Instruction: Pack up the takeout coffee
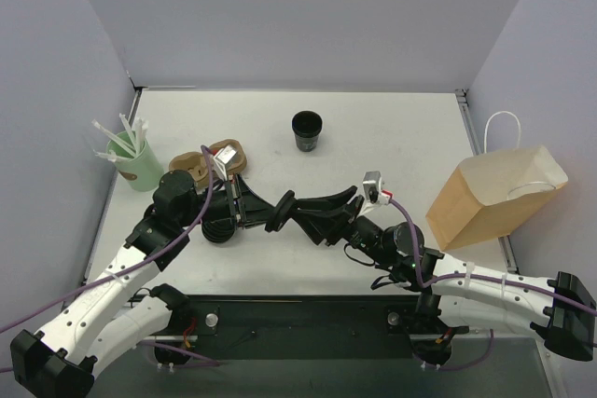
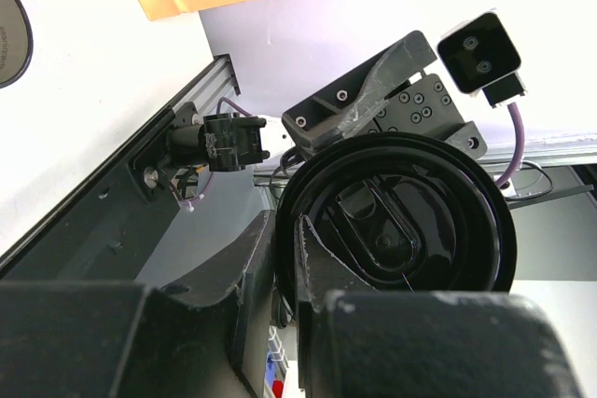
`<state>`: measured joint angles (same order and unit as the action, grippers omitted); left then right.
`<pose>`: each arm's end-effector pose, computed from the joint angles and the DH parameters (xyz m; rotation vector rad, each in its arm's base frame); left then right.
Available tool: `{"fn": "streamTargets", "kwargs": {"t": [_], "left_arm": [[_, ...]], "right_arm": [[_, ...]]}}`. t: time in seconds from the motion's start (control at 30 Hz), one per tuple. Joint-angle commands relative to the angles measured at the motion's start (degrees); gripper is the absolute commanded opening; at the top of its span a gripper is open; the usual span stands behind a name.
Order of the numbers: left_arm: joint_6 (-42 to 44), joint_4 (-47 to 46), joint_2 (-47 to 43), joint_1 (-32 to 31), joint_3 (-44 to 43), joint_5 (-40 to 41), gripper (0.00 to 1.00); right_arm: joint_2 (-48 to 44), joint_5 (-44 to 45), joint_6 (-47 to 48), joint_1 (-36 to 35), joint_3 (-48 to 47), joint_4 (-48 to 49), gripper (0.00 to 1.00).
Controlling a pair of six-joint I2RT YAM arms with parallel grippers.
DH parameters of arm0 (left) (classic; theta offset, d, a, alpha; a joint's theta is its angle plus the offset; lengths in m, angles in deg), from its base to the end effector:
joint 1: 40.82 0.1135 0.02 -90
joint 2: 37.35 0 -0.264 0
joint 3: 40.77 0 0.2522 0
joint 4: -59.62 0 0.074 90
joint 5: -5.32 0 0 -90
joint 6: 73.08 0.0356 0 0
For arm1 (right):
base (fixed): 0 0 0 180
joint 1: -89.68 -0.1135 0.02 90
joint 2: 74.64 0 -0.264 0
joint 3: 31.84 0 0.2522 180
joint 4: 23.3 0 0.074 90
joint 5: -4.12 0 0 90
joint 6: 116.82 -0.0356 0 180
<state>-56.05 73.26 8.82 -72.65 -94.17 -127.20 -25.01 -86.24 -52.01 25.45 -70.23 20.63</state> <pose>0.1462 -0.1191 0.3245 -0.0509 2.0955 -1.8722 0.0818 0.1699 0.3247 -0.3740 1.0361 1.4205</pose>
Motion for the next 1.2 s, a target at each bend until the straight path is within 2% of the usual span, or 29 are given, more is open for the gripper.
{"fn": "streamTargets", "kwargs": {"t": [0.0, 0.13, 0.33, 0.43, 0.53, 0.57, 0.63, 0.67, 0.73, 0.93, 0.97, 1.03, 1.07, 1.1, 1.17], "left_arm": [[0.7, -1.4, -0.3, -0.2, 0.4, -1.0, 0.00], [0.3, -2.1, -0.3, -0.3, 0.6, -0.9, 0.00], [-0.5, -2.4, -0.7, -0.3, 0.3, -0.7, 0.00], [-0.5, -2.5, -0.9, -0.3, 0.1, -0.6, 0.02], [-0.5, -2.3, -0.8, -0.4, 0.1, -0.5, 0.17], [-0.5, -2.4, -1.0, -0.3, 0.1, -0.3, 0.32], [0.1, -1.9, -1.3, -0.3, 0.3, 0.2, 0.45], [0.6, -1.6, -1.3, -0.3, 0.3, 0.7, 0.52], [3.1, 0.0, -1.7, -0.3, 0.0, 1.5, 0.58], [11.6, 12.2, -2.1, -0.1, -2.5, 8.6, 0.87], [13.0, 13.2, -1.4, 0.1, -3.2, 9.2, 0.89], [18.8, 19.1, 0.0, 0.5, -6.8, 11.7, 0.94], [21.4, 21.7, 1.5, 1.0, -8.2, 13.0, 0.95], [23.9, 27.3, 2.4, 1.2, -10.4, 16.7, 0.96], [31.1, 32.3, 4.5, 1.4, -15.3, 21.1, 0.97]], "right_arm": [[-0.7, 0.2, -0.3, -0.1, -3.0, 5.8, 0.33], [0.5, -0.3, -0.6, -0.1, -3.2, 6.8, 0.16], [1.0, -0.3, -0.4, -0.1, -2.9, 6.7, 0.00], [0.9, -0.1, -0.2, -0.1, -2.6, 6.5, 0.00], [0.3, 0.2, -0.6, -0.1, -2.7, 5.3, 0.00], [-0.1, 2.4, -0.8, -0.1, -3.1, 4.6, 0.00], [-1.6, 4.7, -1.5, -0.1, -3.4, 1.3, 0.00], [-2.3, 7.6, -1.8, -0.1, -3.9, -2.9, 0.00], [-5.0, 10.4, -1.9, -0.1, -5.3, -7.7, 0.00], [-11.1, 19.2, -2.0, 0.6, -14.6, -37.9, 0.00], [-11.0, 20.4, -2.5, 0.7, -17.3, -49.0, 0.00], [-9.2, 26.7, -5.0, 1.6, -24.8, -61.7, 0.00], [-8.2, 27.6, -6.6, 2.3, -27.0, -72.6, 0.00], [-6.3, 25.8, -6.2, 3.3, -29.0, -76.6, 0.00], [-4.7, 23.8, -6.1, 6.5, -33.6, -85.4, 0.00]]}}
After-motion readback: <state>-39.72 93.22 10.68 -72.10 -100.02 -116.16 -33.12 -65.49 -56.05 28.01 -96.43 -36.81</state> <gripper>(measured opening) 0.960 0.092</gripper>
